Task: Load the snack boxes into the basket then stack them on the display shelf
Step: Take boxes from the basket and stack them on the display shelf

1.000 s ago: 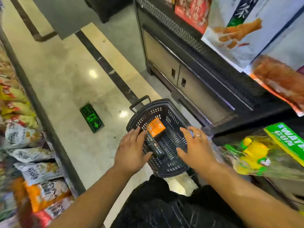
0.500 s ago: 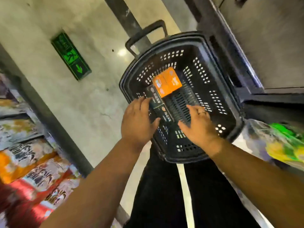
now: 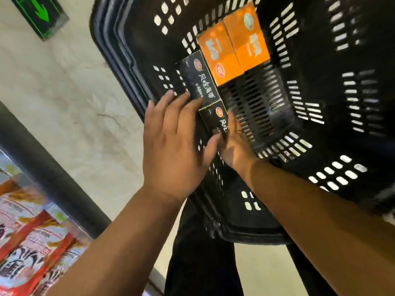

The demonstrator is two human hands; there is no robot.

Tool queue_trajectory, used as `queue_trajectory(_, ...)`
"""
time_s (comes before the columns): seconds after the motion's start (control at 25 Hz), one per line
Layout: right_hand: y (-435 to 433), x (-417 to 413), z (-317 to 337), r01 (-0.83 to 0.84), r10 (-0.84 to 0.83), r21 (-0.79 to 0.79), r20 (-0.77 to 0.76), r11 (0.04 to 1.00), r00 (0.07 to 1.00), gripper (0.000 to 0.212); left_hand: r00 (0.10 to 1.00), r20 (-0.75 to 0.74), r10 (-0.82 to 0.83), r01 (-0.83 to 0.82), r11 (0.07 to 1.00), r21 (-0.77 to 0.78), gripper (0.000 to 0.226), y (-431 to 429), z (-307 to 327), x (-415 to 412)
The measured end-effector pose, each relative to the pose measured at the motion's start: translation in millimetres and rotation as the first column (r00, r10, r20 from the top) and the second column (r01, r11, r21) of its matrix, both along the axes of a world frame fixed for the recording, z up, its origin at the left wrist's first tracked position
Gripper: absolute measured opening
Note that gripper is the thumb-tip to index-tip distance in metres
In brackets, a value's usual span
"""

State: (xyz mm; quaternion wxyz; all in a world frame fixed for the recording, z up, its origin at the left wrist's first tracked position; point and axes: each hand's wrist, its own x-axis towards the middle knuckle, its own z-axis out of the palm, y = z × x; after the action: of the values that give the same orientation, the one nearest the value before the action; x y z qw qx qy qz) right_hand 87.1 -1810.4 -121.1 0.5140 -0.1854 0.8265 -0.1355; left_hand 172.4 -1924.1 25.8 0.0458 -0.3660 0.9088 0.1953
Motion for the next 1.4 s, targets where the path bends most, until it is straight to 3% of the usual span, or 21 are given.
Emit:
queue_trajectory(0.12, 5.1, 5.3, -16.8, 0.063, -0.063, 0.03, 0.011, 0.998, 0.998, 0.088, 1.0, 0.005, -0.028, 0.028, 1.0, -0.014, 0.062, 0.3, -7.1, 3.5)
queue_trajectory(0.32, 10.4, -20.2, -18.5, 0.004, 0.001, 0.121, -0.041, 0.993, 0.999, 0.109, 0.996, 0.047, -0.075, 0.076, 0.996, -0.035, 0.061, -0.2, -9.2, 5.3)
queue_trajectory(0.48, 18.8, -38.2, 3.7, 0.153, -0.152, 0.013, -0.012, 0.988, 0.988, 0.093, 0.994, 0.066, -0.09, 0.091, 0.996, -0.016, 0.061, -1.5, -7.4, 3.0)
queue_trajectory(0.64, 44.3, -62.3, 60.5, 0.432, -0.421, -0.067, 0.129, 0.899, 0.898, 0.077, 0.987, 0.124, -0.104, 0.104, 0.995, 0.004, 0.06, -1.2, -4.5, 1.2)
queue_trajectory(0.8, 55.5, -93.1, 124.2, 0.486, -0.436, -0.103, 0.313, 0.868, 0.844, 0.073, 0.99, 0.113, -0.083, 0.07, 0.991, 0.111, 0.07, -2.7, 5.2, -2.6)
queue_trajectory(0.92, 45.7, -111.9, 163.1, 0.459, -0.373, -0.165, 0.381, 0.873, 0.846, 0.059, 0.994, 0.11, -0.017, -0.01, 0.97, 0.244, 0.081, -9.2, 23.2, -14.3)
queue_trajectory(1.04, 25.0, -130.5, 190.9, 0.431, -0.298, -0.196, 0.477, 0.881, 0.827, 0.055, 0.99, 0.1, 0.099, -0.134, 0.881, 0.453, 0.085, -19.9, 45.4, -31.7)
queue_trajectory(1.16, 3.5, -139.7, 204.2, 0.496, -0.297, -0.2, 0.597, 0.845, 0.746, 0.063, 0.979, 0.091, 0.185, -0.2, 0.747, 0.634, 0.076, -28.8, 65.7, -43.6)
queue_trajectory(1.32, -19.6, -135.3, 210.6, 0.543, -0.312, -0.163, 0.668, 0.824, 0.675, 0.053, 0.919, 0.146, 0.366, -0.315, 0.462, 0.829, 0.064, -45.0, 82.3, -45.8)
queue_trajectory(1.4, -34.1, -129.8, 206.2, 0.553, -0.34, -0.105, 0.69, 0.826, 0.639, 0.041, 0.906, 0.157, 0.393, -0.354, 0.5, 0.791, 0.054, -50.7, 82.8, -40.8)
